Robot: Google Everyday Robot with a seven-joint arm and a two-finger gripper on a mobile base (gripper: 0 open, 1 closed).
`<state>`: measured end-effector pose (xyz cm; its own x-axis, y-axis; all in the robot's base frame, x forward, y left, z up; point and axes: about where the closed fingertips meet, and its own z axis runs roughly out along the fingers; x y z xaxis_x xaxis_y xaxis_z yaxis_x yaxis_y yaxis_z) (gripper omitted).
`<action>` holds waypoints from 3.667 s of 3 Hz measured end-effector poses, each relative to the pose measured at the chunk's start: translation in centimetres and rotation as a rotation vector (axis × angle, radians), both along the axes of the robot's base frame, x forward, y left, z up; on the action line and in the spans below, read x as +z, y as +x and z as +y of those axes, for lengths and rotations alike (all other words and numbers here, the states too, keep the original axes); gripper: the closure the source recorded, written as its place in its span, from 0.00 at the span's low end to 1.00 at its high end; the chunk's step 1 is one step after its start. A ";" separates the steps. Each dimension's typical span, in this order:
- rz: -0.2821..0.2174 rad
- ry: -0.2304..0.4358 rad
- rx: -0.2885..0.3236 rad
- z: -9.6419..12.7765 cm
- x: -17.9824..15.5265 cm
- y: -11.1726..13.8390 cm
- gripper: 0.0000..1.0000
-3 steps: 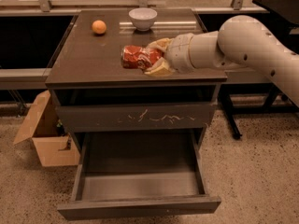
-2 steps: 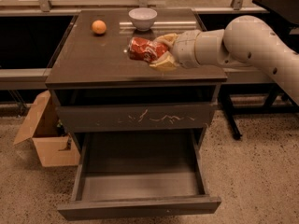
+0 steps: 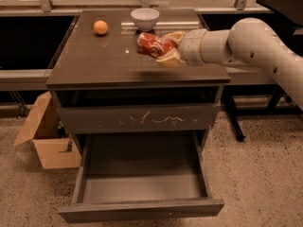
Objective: Pick coke can from middle drawer and place on counter
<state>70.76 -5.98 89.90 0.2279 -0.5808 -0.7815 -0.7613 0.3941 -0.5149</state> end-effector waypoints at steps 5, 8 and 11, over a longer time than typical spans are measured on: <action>0.083 0.123 -0.104 -2.9 1.0 12.3 0.50; 0.210 0.203 -0.240 -4.7 -2.3 14.1 0.00; 0.091 0.227 -0.285 -6.6 2.9 13.0 0.00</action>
Offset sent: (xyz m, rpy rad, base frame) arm 0.0632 -0.0164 0.0209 0.1068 -0.0002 -0.0661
